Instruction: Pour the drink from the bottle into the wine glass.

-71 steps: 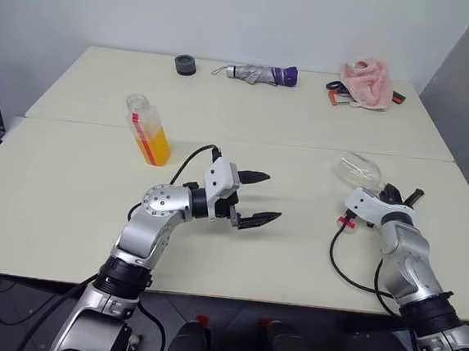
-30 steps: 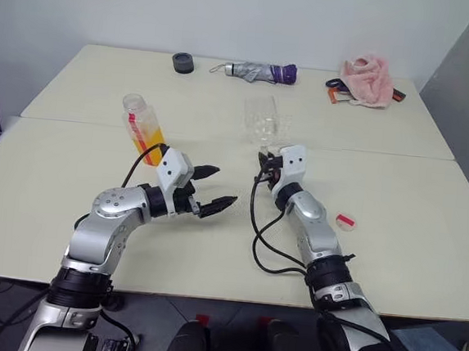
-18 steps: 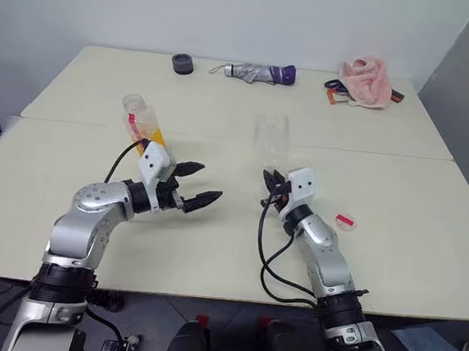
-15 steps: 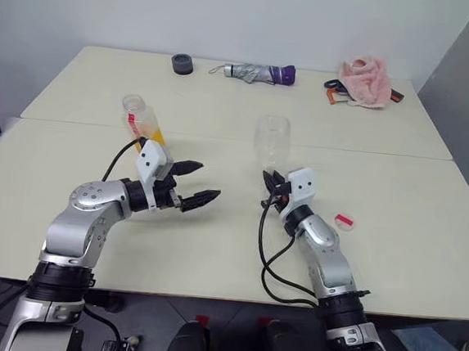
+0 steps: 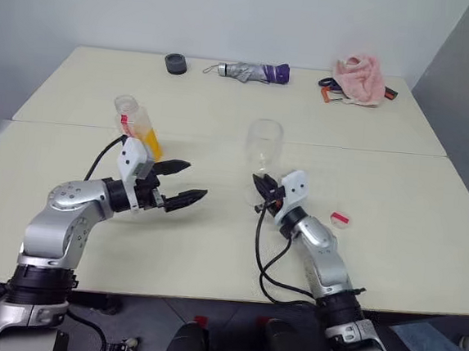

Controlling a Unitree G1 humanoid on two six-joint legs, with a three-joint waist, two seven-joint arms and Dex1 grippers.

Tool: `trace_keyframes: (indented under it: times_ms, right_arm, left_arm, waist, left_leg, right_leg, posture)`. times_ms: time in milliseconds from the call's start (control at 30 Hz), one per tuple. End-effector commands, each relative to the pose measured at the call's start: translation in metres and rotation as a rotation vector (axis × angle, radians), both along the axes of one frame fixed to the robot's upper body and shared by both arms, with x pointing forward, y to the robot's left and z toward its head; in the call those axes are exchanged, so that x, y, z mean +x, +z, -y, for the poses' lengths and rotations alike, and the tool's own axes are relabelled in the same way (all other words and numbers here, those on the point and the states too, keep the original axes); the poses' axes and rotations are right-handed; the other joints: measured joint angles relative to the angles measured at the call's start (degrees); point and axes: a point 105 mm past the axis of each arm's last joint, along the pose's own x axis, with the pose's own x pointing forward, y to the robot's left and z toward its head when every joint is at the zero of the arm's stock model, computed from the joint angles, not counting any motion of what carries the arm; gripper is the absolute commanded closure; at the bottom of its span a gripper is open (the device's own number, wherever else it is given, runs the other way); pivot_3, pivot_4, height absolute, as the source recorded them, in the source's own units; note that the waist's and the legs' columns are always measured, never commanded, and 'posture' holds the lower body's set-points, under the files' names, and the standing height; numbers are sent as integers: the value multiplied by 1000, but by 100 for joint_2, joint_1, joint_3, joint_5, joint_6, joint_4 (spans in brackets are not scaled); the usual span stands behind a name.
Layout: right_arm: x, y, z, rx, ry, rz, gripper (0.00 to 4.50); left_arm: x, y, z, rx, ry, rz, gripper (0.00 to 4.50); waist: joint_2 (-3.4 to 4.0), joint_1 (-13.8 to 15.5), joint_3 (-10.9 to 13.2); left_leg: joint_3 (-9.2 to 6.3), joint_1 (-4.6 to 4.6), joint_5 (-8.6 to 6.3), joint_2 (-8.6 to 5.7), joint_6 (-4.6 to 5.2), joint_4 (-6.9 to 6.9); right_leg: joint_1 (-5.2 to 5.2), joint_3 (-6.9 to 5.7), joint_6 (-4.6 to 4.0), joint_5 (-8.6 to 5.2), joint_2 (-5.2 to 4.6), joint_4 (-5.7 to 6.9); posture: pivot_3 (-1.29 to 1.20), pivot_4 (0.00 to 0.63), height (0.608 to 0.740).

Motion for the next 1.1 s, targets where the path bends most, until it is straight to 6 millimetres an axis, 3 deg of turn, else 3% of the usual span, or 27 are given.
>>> trace_keyframes:
  times_ms: [33, 333, 600, 1033, 1100]
  right_arm:
    - [1, 19, -10, 34, 43, 84, 4375]
    - [9, 13, -27, -4, 87, 95, 4375]
    - [13, 1, -22, -31, 78, 65, 4375]
    - [12, 3, -19, -25, 90, 61, 16]
    - [11, 3, -19, -29, 95, 61, 16]
  left_arm:
    - [-3, 18, -3, 3, -2, 71, 0]
    - [-6, 23, -6, 7, 11, 89, 0]
    - [-8, 34, -2, 9, 1, 134, 0]
    - [-10, 50, 11, -6, -8, 180, 0]
    - [-10, 50, 11, -6, -8, 182, 0]
  waist:
    - [0, 11, 0]
    - [0, 19, 0]
    - [0, 18, 0]
    - [1, 18, 0]
    - [1, 18, 0]
  left_leg:
    - [0, 0, 0, -2, 0, 0]
    - [-1, -5, 0, 0, 0, 1]
    - [-1, -3, 0, 0, 0, 1]
    - [-2, -3, 0, 1, 0, 1]
    - [-2, -3, 0, 1, 0, 1]
  right_leg:
    - [0, -1, 0, 0, 0, 0]
    - [0, -1, 0, 0, -4, -1]
    - [0, 0, 0, 0, -4, 1]
    - [0, 0, 0, 0, -4, 1]
    - [0, 0, 0, 0, -4, 1]
  posture:
    - [0, 150, 740]
    - [0, 150, 740]
    - [0, 150, 740]
    - [0, 150, 740]
    - [0, 150, 740]
